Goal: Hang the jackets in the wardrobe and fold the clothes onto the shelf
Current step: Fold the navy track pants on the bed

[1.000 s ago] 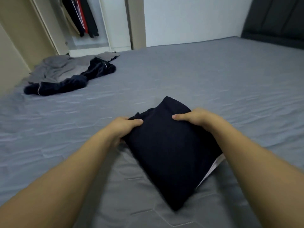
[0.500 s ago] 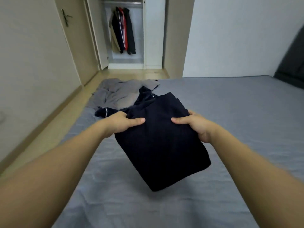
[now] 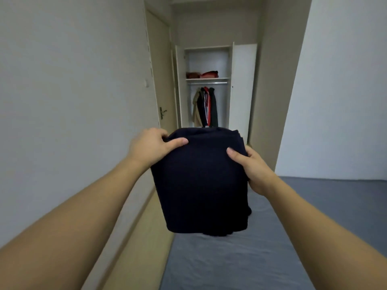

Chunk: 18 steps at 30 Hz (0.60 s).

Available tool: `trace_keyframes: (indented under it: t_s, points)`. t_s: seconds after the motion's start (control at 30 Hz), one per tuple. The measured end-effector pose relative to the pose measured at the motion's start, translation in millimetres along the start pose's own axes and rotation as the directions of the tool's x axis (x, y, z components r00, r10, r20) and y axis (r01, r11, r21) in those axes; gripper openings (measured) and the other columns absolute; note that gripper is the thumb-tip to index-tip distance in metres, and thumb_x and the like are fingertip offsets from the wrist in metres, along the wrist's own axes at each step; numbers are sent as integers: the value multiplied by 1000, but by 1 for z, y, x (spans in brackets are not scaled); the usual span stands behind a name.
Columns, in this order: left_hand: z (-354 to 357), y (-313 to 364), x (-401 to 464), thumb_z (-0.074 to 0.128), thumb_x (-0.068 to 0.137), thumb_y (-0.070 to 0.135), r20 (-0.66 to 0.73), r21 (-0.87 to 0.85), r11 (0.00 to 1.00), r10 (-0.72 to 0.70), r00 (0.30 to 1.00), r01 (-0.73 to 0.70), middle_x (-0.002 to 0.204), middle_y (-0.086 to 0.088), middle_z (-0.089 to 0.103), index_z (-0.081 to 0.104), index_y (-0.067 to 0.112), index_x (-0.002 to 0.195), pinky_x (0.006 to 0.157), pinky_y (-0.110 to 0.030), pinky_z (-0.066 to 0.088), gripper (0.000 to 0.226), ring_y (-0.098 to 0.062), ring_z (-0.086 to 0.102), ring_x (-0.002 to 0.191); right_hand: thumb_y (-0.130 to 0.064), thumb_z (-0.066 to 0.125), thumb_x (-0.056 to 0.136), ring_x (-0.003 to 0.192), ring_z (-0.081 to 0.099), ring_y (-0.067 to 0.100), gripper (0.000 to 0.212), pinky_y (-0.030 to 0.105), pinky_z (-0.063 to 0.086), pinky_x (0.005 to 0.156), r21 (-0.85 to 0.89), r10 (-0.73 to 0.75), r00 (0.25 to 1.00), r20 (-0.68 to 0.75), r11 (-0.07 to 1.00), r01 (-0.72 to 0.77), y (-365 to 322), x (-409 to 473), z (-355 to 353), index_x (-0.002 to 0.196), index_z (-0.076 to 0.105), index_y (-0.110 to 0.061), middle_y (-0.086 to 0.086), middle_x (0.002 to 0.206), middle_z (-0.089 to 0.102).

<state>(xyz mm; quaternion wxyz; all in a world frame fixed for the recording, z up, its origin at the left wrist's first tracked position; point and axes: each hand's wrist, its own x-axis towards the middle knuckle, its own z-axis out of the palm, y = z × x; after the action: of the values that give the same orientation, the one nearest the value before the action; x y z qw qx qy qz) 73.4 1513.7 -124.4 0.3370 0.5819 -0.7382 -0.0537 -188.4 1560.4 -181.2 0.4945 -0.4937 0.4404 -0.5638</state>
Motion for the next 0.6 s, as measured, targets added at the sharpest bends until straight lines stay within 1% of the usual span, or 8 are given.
trace_keyframes:
  t_s: [0.07,0.1,0.13,0.2,0.3,0.4,0.5,0.6]
  points:
    - [-49,7,5,61,63,81,-176,-246,969,-62,983,17,74,10,65,61,26,79,56,-29,45,57,-8,61,69,-32,69,87,99,70,19,38,30,58,74,85,-20,1000,-2,996,20,-45,-3,29,123,60,-20,0,112,72]
    - [-65,7,2,68,65,75,-191,-446,894,-146,971,46,86,11,66,61,25,92,62,-26,49,57,-6,63,77,-33,69,88,100,70,21,40,33,59,76,125,-26,1000,-6,992,26,-61,-6,43,124,59,-19,1,113,71]
    - [-75,4,-3,72,68,70,-129,-616,781,-227,965,102,98,9,67,59,22,104,66,-24,52,61,-6,65,85,-36,68,88,101,70,22,43,36,59,79,161,-34,999,-10,986,35,-74,-7,56,126,58,-19,2,114,71]
    - [-85,-10,-16,73,77,59,49,-773,593,-296,954,223,107,5,70,60,18,115,65,-21,55,58,-10,69,91,-41,68,87,102,69,23,46,42,57,85,184,-44,999,-11,982,46,-87,-8,79,127,57,-21,1,116,70]
    - [-95,-35,-26,67,89,46,21,-841,502,-346,938,203,97,5,74,66,13,101,60,-19,55,36,-12,71,88,-47,67,86,102,69,23,50,45,56,89,164,-59,998,8,985,57,-89,-8,111,129,56,-24,1,118,69]
    - [-120,-64,-20,61,94,42,-59,-875,459,-418,906,155,87,3,71,59,10,86,53,-19,52,32,-13,65,77,-49,68,84,102,69,22,51,44,56,89,164,-82,996,-23,983,85,-85,-1,148,128,55,-26,-1,117,69]
    - [-155,-101,-1,61,94,45,38,-902,383,-394,919,201,92,1,76,66,9,95,55,-23,55,36,-14,72,77,-50,68,84,98,70,21,45,43,57,84,164,-121,992,-24,979,124,-84,20,195,122,59,-28,-2,112,71]
    - [-186,-151,20,63,90,51,128,-881,400,-313,941,253,97,3,76,70,15,106,60,-23,56,40,-13,74,85,-53,68,82,98,70,21,47,42,57,83,116,-150,989,-8,982,149,-82,48,253,121,59,-28,-2,112,71]
